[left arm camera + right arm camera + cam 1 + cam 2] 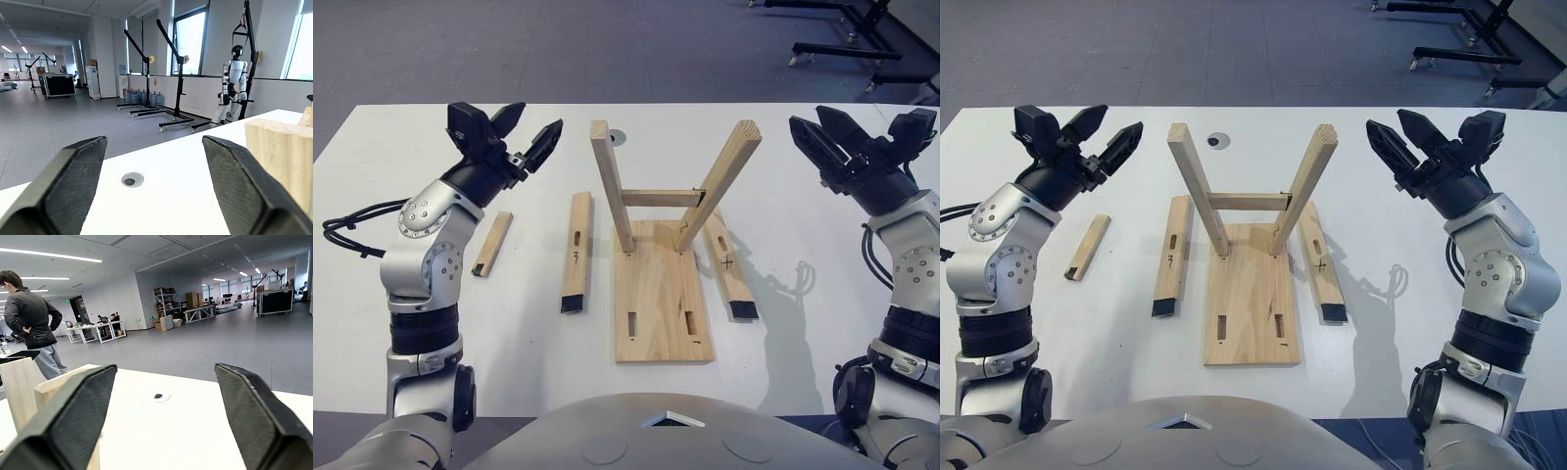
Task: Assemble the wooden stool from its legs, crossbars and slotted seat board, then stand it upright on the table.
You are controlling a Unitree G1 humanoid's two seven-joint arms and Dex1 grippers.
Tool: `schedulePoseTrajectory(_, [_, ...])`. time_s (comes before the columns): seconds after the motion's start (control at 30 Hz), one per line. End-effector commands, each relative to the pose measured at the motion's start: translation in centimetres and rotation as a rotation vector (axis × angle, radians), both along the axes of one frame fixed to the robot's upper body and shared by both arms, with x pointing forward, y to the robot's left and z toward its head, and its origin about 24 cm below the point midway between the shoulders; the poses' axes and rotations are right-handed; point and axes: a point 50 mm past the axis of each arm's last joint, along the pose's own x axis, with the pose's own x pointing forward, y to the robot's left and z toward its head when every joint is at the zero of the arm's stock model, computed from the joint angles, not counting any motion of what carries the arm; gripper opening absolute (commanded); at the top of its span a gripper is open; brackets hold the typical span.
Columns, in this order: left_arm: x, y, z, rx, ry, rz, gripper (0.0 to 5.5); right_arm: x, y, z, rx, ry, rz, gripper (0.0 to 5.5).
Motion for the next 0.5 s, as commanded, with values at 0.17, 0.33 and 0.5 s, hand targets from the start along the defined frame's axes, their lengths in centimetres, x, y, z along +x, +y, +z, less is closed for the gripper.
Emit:
schedulePoseTrajectory(0.17, [-0.2,-2.6,0.9,-0.046,-0.053,-0.101,2.37,0.8,1.1,0.2,-0.063,-0.016,0.062,2.15])
schedulePoseTrajectory(0.33, [-0.4,-3.2,0.9,-0.051,-0.044,-0.126,1.50,0.5,1.5,0.1,-0.079,-0.011,0.106,1.14])
schedulePoseTrajectory(0.5, [-0.6,-3.1,0.3,-0.010,-0.018,-0.132,0.61,0.5,1.5,-0.1,-0.088,-0.004,0.126,0.09])
